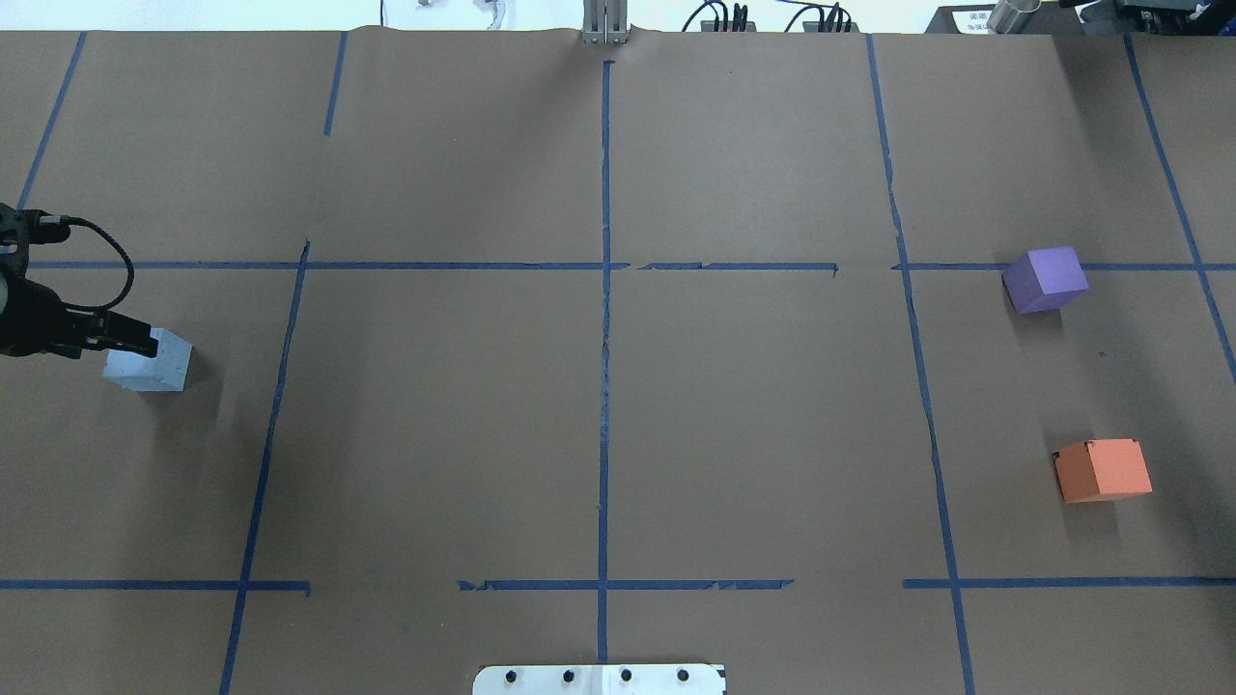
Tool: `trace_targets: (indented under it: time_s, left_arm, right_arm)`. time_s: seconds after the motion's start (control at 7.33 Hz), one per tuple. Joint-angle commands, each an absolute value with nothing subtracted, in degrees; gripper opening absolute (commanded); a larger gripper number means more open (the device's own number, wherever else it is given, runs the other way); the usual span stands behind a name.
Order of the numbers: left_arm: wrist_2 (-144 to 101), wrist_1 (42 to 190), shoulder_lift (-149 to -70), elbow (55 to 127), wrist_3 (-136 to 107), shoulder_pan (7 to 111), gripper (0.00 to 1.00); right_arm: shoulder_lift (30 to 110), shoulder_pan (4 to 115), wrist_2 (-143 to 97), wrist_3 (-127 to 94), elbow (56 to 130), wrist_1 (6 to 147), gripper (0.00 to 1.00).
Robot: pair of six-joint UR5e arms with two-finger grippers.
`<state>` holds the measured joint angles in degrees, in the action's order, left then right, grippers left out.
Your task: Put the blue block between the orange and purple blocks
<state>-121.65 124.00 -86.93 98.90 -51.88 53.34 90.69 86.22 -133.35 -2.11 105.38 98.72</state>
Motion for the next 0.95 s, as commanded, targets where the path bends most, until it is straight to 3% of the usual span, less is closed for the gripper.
trace_targets:
  time_s: [0.0, 0.55, 0.68, 0.82]
  left_arm:
    - [-120.77, 123.93, -87.45, 98.09, -51.94, 51.34, 1.0]
    - [-118.39, 123.93, -89.47, 94.48, -51.77, 49.66, 1.0]
    - [-118.39, 123.93, -89.47, 94.4, -51.77, 49.66, 0.82]
    - [-118.39, 123.93, -89.39, 94.48, -51.77, 49.66, 0.4]
  right_arm:
    - [90.79, 86.22, -133.33, -2.02, 105.29, 98.79, 1.0]
    - [91.14, 86.22, -133.42, -2.02, 105.29, 98.7, 1.0]
    - [91.23, 86.22, -133.42, -1.93, 105.29, 98.79, 1.0]
    - [91.23, 86.22, -133.42, -1.93, 105.38, 98.79, 1.0]
